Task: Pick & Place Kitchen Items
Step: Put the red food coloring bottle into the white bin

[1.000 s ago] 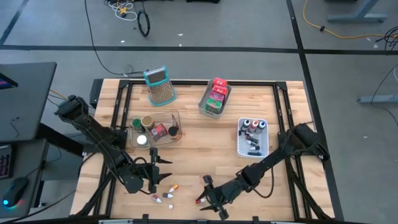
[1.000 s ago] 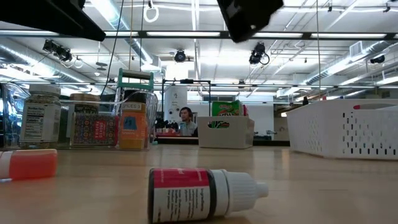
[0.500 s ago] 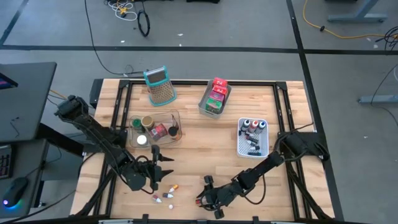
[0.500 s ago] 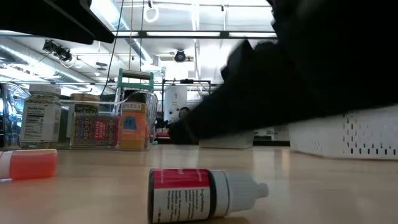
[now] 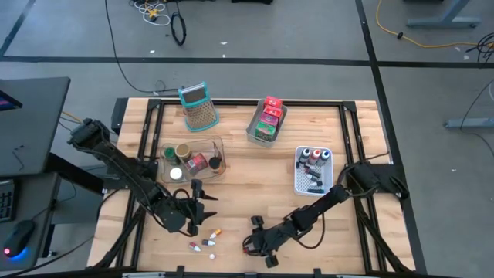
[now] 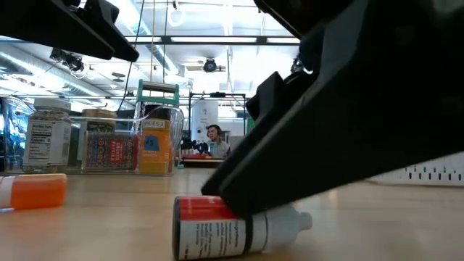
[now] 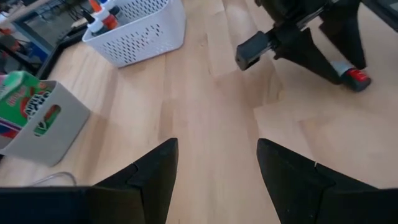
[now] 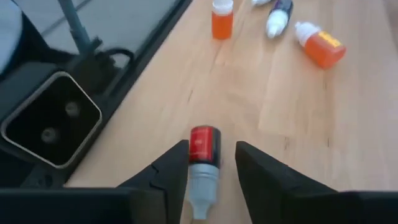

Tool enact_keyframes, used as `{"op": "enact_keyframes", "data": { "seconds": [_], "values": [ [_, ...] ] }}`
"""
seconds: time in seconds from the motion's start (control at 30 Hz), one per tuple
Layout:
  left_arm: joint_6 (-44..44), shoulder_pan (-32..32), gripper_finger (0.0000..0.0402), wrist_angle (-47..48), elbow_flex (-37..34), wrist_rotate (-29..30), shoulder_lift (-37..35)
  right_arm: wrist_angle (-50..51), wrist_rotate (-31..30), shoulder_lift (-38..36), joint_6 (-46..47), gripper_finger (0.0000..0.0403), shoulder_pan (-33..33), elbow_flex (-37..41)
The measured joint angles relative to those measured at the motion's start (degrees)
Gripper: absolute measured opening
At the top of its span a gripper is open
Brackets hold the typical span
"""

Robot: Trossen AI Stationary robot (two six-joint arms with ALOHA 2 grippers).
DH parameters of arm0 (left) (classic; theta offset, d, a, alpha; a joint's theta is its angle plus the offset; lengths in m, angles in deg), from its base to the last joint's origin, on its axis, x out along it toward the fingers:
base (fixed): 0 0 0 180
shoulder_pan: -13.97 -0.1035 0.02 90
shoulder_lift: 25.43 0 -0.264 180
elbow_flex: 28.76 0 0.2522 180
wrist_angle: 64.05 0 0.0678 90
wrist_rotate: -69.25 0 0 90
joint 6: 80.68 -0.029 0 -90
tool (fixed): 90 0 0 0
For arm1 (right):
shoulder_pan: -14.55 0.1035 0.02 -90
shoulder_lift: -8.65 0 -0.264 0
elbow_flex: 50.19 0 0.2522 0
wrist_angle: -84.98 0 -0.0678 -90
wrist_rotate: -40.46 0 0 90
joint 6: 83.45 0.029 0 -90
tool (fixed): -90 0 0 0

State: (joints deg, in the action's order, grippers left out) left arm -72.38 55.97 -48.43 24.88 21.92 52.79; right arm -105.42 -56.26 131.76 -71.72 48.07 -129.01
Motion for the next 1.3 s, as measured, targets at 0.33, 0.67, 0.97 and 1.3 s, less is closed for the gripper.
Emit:
{"op": "enact_keyframes", "data": {
  "seconds": [0.33,0.67,0.97,1.3],
  "values": [
    [1.2,0.0,0.0228,-0.1,0.0,-1.4,0.0,15.5,3.1,-0.2,-4.3,0.0139,-1.5,-5.4],
    [4.6,0.0,0.0228,0.0,0.0,-2.5,0.0,14.7,8.4,-0.2,-4.7,0.0078,-3.5,-5.6],
    [7.6,0.0,0.0228,0.0,0.0,-3.5,0.0,21.0,10.9,-6.1,-0.4,0.0077,-7.2,-5.6],
    [9.9,0.0,0.0228,0.0,0.0,-3.9,0.0,59.0,-14.7,-26.6,8.0,0.0063,-9.3,-5.6]
  ]
}}
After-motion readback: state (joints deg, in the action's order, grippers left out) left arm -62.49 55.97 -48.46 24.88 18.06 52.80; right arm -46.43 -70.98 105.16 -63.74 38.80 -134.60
